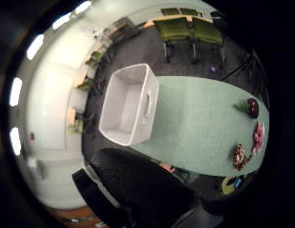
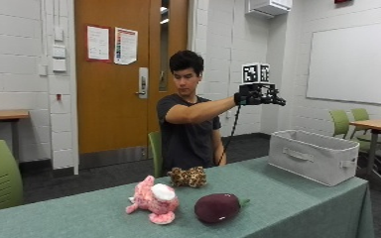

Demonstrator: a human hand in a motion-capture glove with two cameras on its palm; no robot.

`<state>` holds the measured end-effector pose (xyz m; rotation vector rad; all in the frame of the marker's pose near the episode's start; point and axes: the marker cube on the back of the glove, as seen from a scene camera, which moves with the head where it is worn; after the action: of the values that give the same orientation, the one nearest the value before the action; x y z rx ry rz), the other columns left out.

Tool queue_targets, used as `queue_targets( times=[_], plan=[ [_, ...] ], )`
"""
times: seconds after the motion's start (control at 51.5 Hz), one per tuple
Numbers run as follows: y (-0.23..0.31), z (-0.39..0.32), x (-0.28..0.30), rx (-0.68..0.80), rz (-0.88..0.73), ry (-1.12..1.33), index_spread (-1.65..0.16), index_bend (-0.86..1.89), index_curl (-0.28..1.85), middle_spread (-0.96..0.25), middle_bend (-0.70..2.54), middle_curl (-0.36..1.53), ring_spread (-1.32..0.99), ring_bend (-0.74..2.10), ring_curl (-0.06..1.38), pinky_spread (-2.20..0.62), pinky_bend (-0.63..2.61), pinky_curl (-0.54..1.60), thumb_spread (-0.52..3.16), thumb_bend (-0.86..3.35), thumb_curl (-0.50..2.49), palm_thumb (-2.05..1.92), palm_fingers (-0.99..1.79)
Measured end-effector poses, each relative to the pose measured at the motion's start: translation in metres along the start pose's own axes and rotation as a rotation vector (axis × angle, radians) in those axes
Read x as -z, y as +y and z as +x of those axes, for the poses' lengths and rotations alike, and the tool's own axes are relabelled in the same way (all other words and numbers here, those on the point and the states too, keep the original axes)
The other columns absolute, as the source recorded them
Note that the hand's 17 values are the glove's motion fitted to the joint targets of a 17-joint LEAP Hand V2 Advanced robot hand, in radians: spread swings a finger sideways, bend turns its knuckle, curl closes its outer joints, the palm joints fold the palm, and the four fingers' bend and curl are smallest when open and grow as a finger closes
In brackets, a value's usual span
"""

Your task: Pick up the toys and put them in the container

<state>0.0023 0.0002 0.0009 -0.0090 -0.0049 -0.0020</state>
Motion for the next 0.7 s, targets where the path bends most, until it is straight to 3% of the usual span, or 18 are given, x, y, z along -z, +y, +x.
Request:
queue_targets(
  times=[0.233, 0.486, 0.7],
  plan=[
    [0.003, 0.006, -0.004, 0.011, 0.002, -0.025, -0.16, 0.21, 0.16, -0.06, 0.25, 0.14, -0.21, 0.18, 0.06, -0.10, 0.41, 0.17, 0.72, -0.16, 0.01, -0.24, 0.14],
    [0.020, 0.025, -0.002, 0.026, -0.005, -0.023, -0.19, 0.22, 0.25, -0.07, 0.25, 0.21, -0.26, 0.19, 0.10, -0.11, 0.40, 0.23, 0.83, -0.16, 0.02, -0.24, 0.13],
    [0.055, 0.096, 0.017, 0.004, 0.013, -0.023, -0.20, 0.20, 0.30, -0.07, 0.25, 0.25, -0.28, 0.19, 0.13, -0.12, 0.40, 0.26, 0.84, -0.16, 0.02, -0.25, 0.12]
  ],
)
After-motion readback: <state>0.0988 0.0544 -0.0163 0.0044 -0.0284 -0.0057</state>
